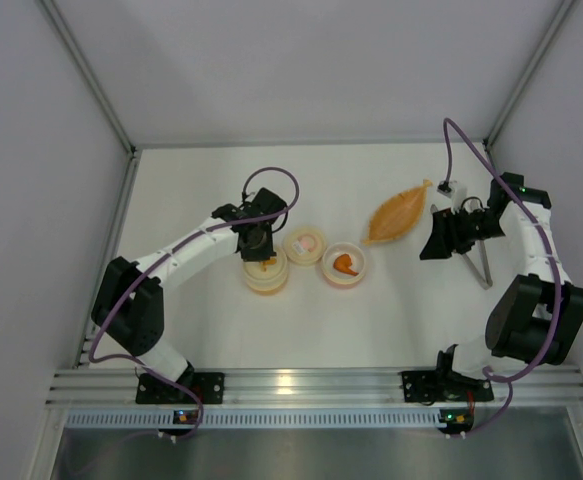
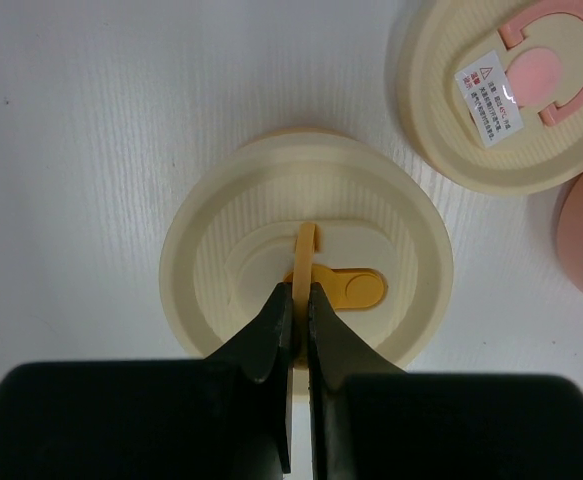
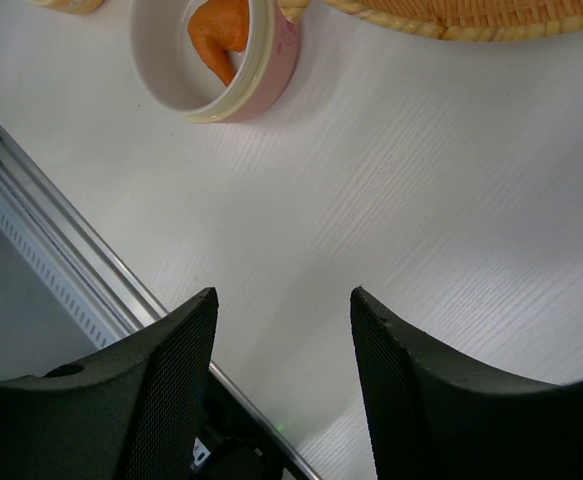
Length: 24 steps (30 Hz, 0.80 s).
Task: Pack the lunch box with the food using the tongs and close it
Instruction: Close the box lid on the packing box.
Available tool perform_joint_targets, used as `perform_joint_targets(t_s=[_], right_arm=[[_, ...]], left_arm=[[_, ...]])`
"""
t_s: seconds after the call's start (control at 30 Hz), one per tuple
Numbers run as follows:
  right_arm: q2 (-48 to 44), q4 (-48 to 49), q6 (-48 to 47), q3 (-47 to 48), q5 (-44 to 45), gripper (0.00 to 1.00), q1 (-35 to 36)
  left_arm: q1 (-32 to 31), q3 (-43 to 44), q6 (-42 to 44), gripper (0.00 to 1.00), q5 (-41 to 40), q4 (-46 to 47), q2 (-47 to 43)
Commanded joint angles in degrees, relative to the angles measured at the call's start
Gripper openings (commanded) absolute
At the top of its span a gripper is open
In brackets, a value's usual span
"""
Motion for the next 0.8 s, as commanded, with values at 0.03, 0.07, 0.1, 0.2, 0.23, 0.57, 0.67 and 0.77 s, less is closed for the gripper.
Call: perform_joint_targets(t_s=[0.03, 0.07, 0.1, 0.2, 0.23, 0.57, 0.67, 0.77], right_arm=[[-0.6, 0.8, -0.8, 0.8, -1.6, 0.56, -0.4], [-0.7, 0.8, -0.8, 0.8, -1.6, 0.56, -0.4], [-0.5, 0.8, -0.8, 0.8, -1.6, 0.55, -0.5], [-0.5, 0.9, -0.8, 0.8, -1.5, 0.56, -0.4], [-0.7, 0.9, -0.8, 0.6, -1.6, 0.56, -0.4], [-0.9, 0.8, -0.8, 0.4, -1.9, 0.56, -0.4], [-1.0, 0.9, -0.9, 0.5, -1.6, 0.56, -0.4], [-0.7, 0.8, -0.9, 0.5, -1.8, 0.56, -0.5]], left_arm=[[0.0, 0.1, -0.7, 0.0, -0.4, -0.1, -1.1], [0.0, -0.1, -0.7, 0.0, -0.3, 0.1, -1.1], [0.0, -0.9, -0.8, 0.0, 0.2, 0.3, -1.5], [0.0, -2.7, -1.0, 0.0, 1.8, 0.9, -2.4], [0.0, -2.8, -0.9, 0.0, 1.8, 0.9, -2.7], [0.0, -0.1, -0.1, 0.0, 0.8, 0.7, -1.2], [0.0, 1.1, 0.3, 0.0, 0.4, 0.2, -0.6], [-0.1, 1.5, 0.7, 0.0, 0.2, 0.0, -0.8]])
